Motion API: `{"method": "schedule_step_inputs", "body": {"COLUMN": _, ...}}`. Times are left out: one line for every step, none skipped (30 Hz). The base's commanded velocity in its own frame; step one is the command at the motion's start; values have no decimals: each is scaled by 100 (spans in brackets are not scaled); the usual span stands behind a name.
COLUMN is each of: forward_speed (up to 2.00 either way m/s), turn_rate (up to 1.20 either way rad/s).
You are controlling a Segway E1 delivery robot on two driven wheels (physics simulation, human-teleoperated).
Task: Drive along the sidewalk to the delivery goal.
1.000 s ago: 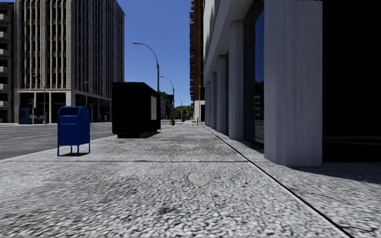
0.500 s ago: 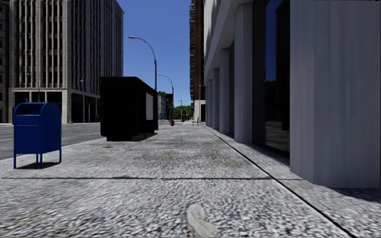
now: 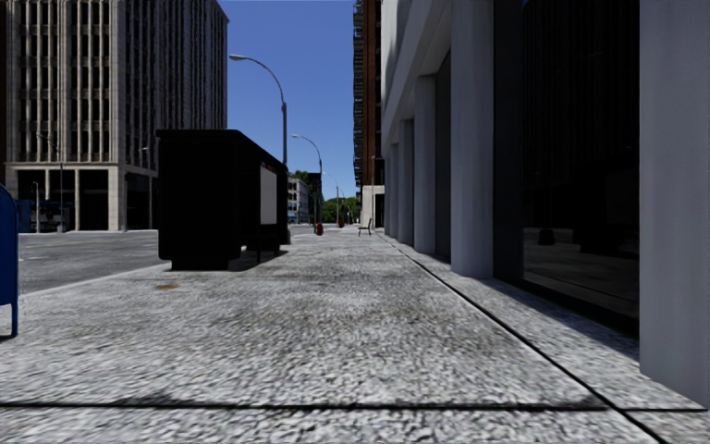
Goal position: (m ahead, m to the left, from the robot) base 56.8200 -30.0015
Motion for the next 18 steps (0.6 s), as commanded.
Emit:
{"method": "schedule_step_inputs", "body": {"forward_speed": 200, "turn_rate": 0}}
{"method": "schedule_step_inputs", "body": {"forward_speed": 200, "turn_rate": 0}}
{"method": "schedule_step_inputs", "body": {"forward_speed": 200, "turn_rate": 0}}
{"method": "schedule_step_inputs", "body": {"forward_speed": 200, "turn_rate": 0}}
{"method": "schedule_step_inputs", "body": {"forward_speed": 200, "turn_rate": 0}}
{"method": "schedule_step_inputs", "body": {"forward_speed": 200, "turn_rate": 0}}
{"method": "schedule_step_inputs", "body": {"forward_speed": 200, "turn_rate": 0}}
{"method": "schedule_step_inputs", "body": {"forward_speed": 200, "turn_rate": 0}}
{"method": "schedule_step_inputs", "body": {"forward_speed": 200, "turn_rate": 0}}
{"method": "schedule_step_inputs", "body": {"forward_speed": 200, "turn_rate": 0}}
{"method": "schedule_step_inputs", "body": {"forward_speed": 200, "turn_rate": 0}}
{"method": "schedule_step_inputs", "body": {"forward_speed": 200, "turn_rate": 0}}
{"method": "schedule_step_inputs", "body": {"forward_speed": 200, "turn_rate": 0}}
{"method": "schedule_step_inputs", "body": {"forward_speed": 200, "turn_rate": 0}}
{"method": "schedule_step_inputs", "body": {"forward_speed": 200, "turn_rate": 0}}
{"method": "schedule_step_inputs", "body": {"forward_speed": 200, "turn_rate": 0}}
{"method": "schedule_step_inputs", "body": {"forward_speed": 200, "turn_rate": 0}}
{"method": "schedule_step_inputs", "body": {"forward_speed": 200, "turn_rate": 0}}
